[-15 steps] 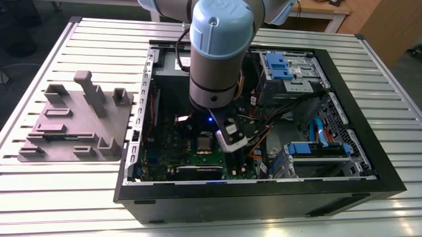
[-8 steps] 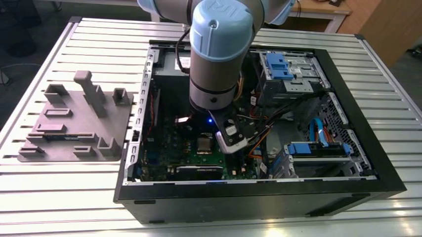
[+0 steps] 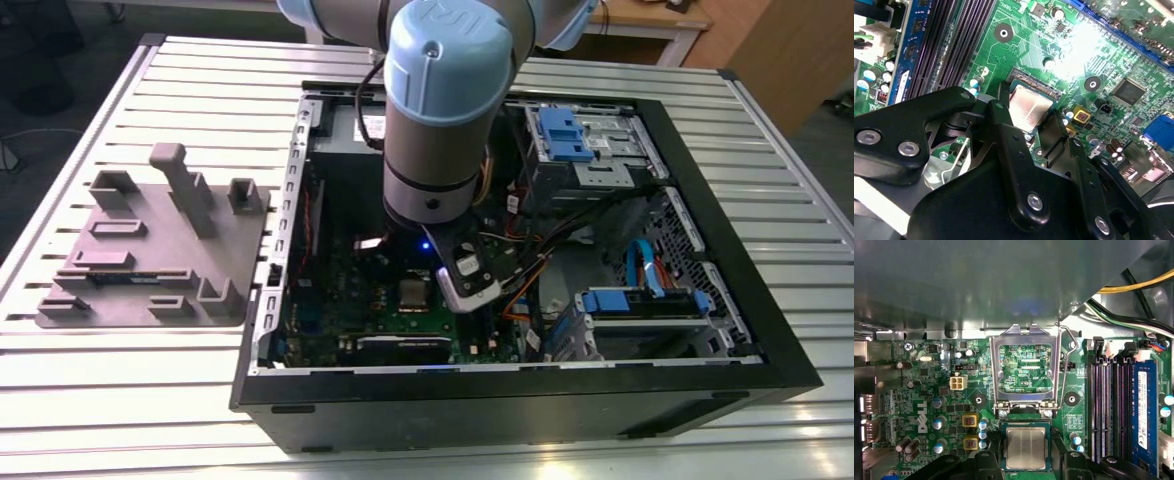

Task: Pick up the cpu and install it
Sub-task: 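Place the cpu into insertion slot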

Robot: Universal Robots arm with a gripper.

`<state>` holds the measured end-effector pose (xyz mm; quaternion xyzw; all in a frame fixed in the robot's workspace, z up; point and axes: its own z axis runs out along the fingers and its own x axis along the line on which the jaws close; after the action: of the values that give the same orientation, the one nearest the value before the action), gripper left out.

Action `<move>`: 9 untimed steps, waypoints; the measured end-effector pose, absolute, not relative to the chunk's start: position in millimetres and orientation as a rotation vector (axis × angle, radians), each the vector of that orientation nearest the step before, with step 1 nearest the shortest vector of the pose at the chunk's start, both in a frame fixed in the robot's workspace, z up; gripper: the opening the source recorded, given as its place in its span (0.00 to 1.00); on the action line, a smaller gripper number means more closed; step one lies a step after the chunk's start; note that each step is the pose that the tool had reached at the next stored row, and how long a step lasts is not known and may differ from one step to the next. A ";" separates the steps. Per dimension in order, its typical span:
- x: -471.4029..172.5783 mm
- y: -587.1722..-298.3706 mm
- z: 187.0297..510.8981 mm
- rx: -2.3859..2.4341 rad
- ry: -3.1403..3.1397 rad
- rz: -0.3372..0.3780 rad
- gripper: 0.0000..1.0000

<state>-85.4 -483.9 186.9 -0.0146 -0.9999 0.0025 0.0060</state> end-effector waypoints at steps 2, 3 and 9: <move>-85.4 -484.1 187.0 -0.046 -3.129 0.008 0.47; -85.4 -484.2 187.0 -0.046 -3.129 0.008 0.47; -85.3 -485.1 185.9 -0.049 -3.129 0.009 0.47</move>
<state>-85.3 -485.1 185.9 -0.0156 -0.9999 0.0028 0.0062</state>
